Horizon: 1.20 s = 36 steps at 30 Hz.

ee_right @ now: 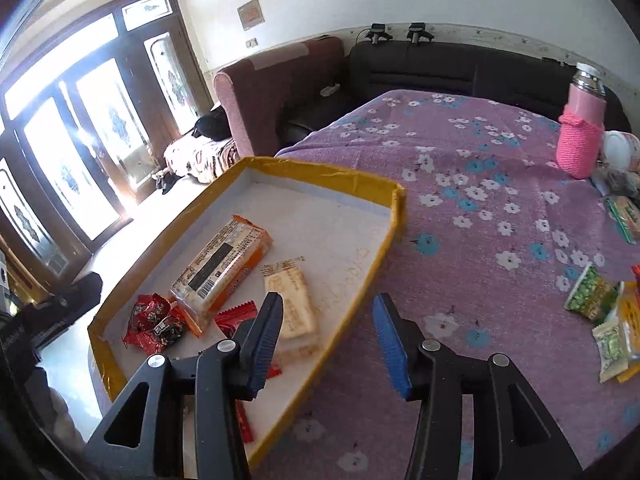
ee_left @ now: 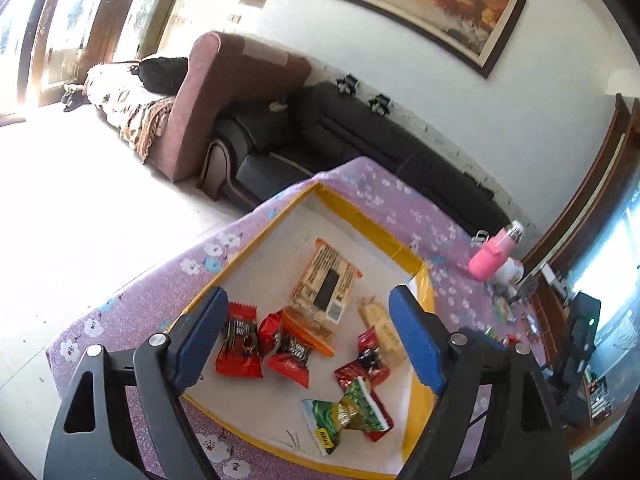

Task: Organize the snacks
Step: 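Open both tools to drop the candy and biscuit bar into the tray, then grasp a small green pea packet with the right tool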

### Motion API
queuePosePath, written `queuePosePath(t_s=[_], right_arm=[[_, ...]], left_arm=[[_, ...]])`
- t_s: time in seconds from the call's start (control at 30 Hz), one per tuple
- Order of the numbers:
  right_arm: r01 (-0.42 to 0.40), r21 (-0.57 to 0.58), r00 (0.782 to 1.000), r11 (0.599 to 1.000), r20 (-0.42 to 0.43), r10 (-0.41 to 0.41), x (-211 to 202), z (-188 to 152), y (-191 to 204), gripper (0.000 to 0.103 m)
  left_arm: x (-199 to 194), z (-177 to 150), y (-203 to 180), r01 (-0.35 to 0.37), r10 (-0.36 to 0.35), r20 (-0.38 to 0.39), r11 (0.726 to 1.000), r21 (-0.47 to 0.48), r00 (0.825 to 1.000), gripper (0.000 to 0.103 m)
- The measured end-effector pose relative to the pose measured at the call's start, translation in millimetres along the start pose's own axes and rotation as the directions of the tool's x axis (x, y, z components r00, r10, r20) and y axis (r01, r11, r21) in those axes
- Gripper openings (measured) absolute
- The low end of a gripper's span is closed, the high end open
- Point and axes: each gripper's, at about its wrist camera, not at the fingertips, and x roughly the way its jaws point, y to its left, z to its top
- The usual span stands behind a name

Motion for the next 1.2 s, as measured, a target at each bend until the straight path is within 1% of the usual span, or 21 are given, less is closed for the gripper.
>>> queuePosePath(t_s=[0.07,0.13,0.17,0.23,0.27,0.3,0.37,0.43,0.63,0.73,0.8,0.97,1.07,1.13,1.2], right_arm=[[0.040,0.006,0.998,0.999,0.052,-0.041,-22,-8,-11,0.053],[0.081,-0.008,0.992,0.997,0.100,-0.080,-40,-15,-19,0.058],[0.108,-0.012,0.986,0.994,0.131,-0.105,-49,-20,-23,0.061],[0.125,-0.009,0.973,0.992,0.197,-0.121,-67,-29,-33,0.073],[0.138,0.002,0.966,0.990,0.219,-0.135,-74,-34,-39,0.076],[0.143,0.013,0.965,0.990,0.221,-0.142,-79,-36,-45,0.077],[0.114,0.052,0.971,0.992,0.207,-0.122,-85,-42,-57,0.077],[0.099,0.099,0.974,0.990,0.195,-0.117,-91,-49,-67,0.077],[0.079,0.154,0.975,0.985,0.195,-0.108,-108,-67,-89,0.077],[0.077,0.172,0.974,0.982,0.196,-0.111,-112,-73,-97,0.077],[0.071,0.181,0.976,0.981,0.191,-0.106,-112,-75,-99,0.077],[0.069,0.186,0.977,0.980,0.185,-0.104,-113,-80,-101,0.077],[0.073,0.186,0.978,0.980,0.178,-0.107,-111,-79,-102,0.077],[0.074,0.185,0.980,0.980,0.170,-0.106,-108,-76,-105,0.077],[0.073,0.192,0.981,0.979,0.164,-0.105,-106,-72,-113,0.077]], left_arm=[[-16,1,0,0.048,-0.047,0.059,0.999,-0.008,0.997,0.083],[-30,0,-6,0.048,-0.049,0.116,0.999,0.013,0.992,0.083],[-35,-1,-10,0.046,-0.049,0.129,0.999,0.026,0.990,0.083],[-38,-2,-16,0.041,-0.045,0.127,0.999,0.034,0.991,0.083],[-40,-3,-19,0.037,-0.041,0.125,0.999,0.035,0.991,0.083],[-41,-4,-22,0.029,-0.033,0.122,0.999,0.038,0.992,0.083],[-43,-5,-26,-0.004,-0.002,0.122,0.999,0.050,0.993,0.083],[-49,-6,-28,-0.043,0.036,0.146,0.998,0.050,0.989,0.083],[-75,2,-16,-0.088,0.091,0.209,0.996,-0.021,0.974,0.083],[-82,3,-16,-0.066,0.076,0.211,0.996,-0.054,0.974,0.083],[-84,1,-23,-0.051,0.060,0.211,0.997,-0.050,0.976,0.083],[-76,-5,-42,-0.038,0.035,0.189,0.999,0.014,0.981,0.083],[-68,-8,-48,-0.046,0.038,0.169,0.998,0.041,0.985,0.083],[-61,-11,-52,-0.046,0.036,0.145,0.997,0.064,0.989,0.083],[-49,-16,-61,-0.021,0.010,0.101,0.994,0.103,0.995,0.083]])
